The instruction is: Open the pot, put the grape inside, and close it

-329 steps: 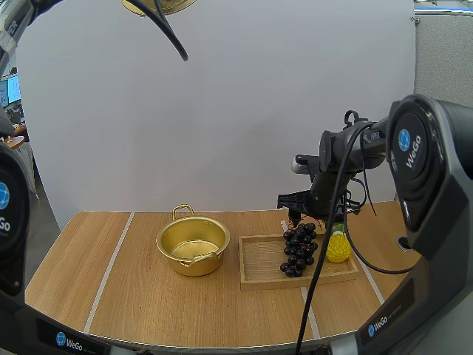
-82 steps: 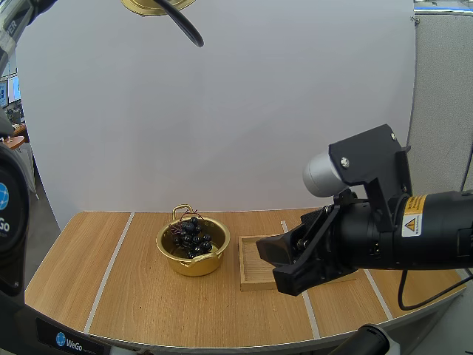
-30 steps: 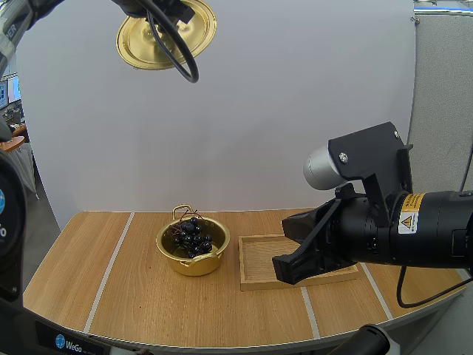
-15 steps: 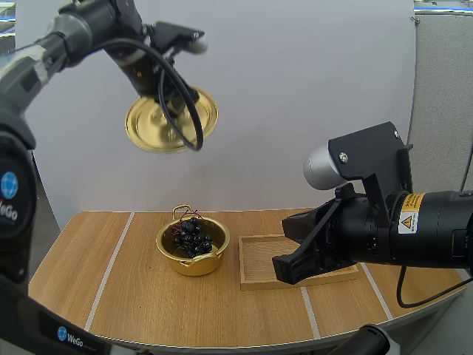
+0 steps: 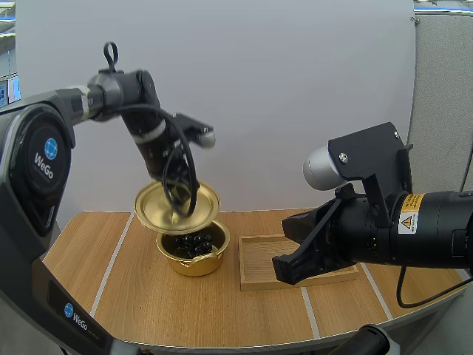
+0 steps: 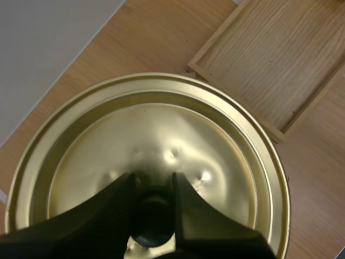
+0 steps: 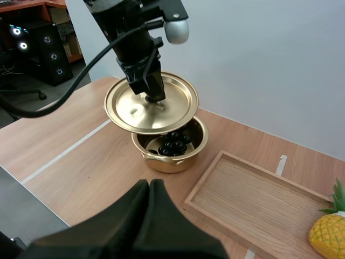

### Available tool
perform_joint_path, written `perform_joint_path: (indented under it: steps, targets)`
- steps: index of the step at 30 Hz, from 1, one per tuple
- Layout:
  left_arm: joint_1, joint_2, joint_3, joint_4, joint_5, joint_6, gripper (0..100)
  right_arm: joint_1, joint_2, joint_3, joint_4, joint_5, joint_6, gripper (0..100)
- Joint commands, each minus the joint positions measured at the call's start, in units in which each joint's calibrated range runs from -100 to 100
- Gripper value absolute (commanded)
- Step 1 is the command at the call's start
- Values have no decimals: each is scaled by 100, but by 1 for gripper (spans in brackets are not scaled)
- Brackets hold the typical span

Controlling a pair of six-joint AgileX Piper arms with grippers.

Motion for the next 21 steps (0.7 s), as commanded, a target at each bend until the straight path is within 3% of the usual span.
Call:
perform_joint_path:
  steps: [1,21]
  targets:
    - [-12,107,250,-260,-614,258,0,-22,-60,12,-29,-111,-12,0]
    - [-12,1263,271,-692,-2047,708,0,-22,-60,12,-29,-111,-12,0]
